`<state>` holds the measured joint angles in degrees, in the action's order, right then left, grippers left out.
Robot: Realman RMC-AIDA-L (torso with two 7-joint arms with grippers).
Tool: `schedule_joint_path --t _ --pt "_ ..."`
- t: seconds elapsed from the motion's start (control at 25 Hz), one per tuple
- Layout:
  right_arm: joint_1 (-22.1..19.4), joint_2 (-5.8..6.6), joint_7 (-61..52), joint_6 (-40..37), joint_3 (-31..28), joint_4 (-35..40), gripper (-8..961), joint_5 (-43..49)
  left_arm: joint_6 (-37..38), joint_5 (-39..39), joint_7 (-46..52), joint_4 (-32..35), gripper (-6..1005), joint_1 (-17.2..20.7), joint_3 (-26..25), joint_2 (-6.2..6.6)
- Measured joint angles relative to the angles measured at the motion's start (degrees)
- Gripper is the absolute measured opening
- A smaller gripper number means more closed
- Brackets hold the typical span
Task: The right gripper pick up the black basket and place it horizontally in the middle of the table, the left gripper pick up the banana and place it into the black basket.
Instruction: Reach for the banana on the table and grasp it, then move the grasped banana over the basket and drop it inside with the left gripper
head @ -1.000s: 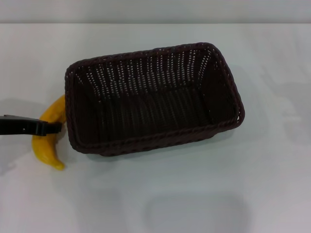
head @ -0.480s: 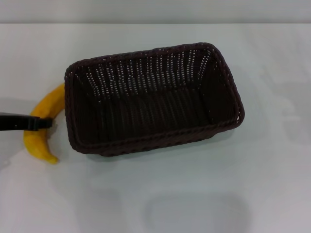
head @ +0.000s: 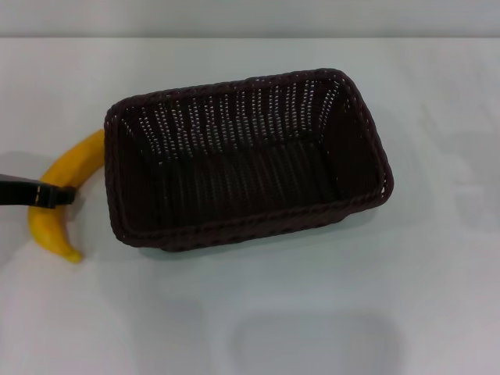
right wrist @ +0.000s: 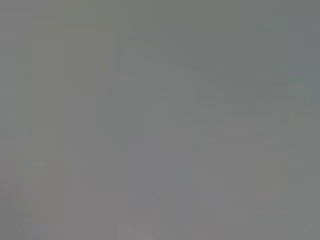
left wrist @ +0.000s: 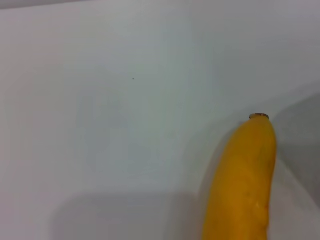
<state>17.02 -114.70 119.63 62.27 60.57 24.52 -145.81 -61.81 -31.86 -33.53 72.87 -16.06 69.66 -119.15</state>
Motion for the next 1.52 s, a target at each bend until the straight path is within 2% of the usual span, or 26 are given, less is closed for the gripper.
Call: schedule_joint_path --t 0.32,0.84,1.16,1.28,1.52 --pt "0.1 0.0 0.2 -0.1 0.0 0.0 870 0.0 1.9 1.2 -0.4 0.2 500 -0.3 0.6 -0.02" --pt "0.0 0.0 0.0 -0.3 -0.3 0.0 869 -0.1 10.9 0.5 -1.9 3.4 501 0.6 -1.8 0.21" --pt "0.0 0.0 0.0 -0.3 -0.3 0.0 870 -0.4 19.5 -2.0 -4.2 3.6 501 0.4 -2.3 0.37" --pt "0.0 0.0 0.0 -0.2 -0.3 0.0 870 -0.4 22.5 -5.1 -6.7 3.6 501 0.3 -2.3 0.36" --pt "-0.1 0.0 -0.1 0.0 -0.2 0.0 849 -0.4 26.3 -16.9 -17.1 3.3 500 0.3 -2.9 0.32"
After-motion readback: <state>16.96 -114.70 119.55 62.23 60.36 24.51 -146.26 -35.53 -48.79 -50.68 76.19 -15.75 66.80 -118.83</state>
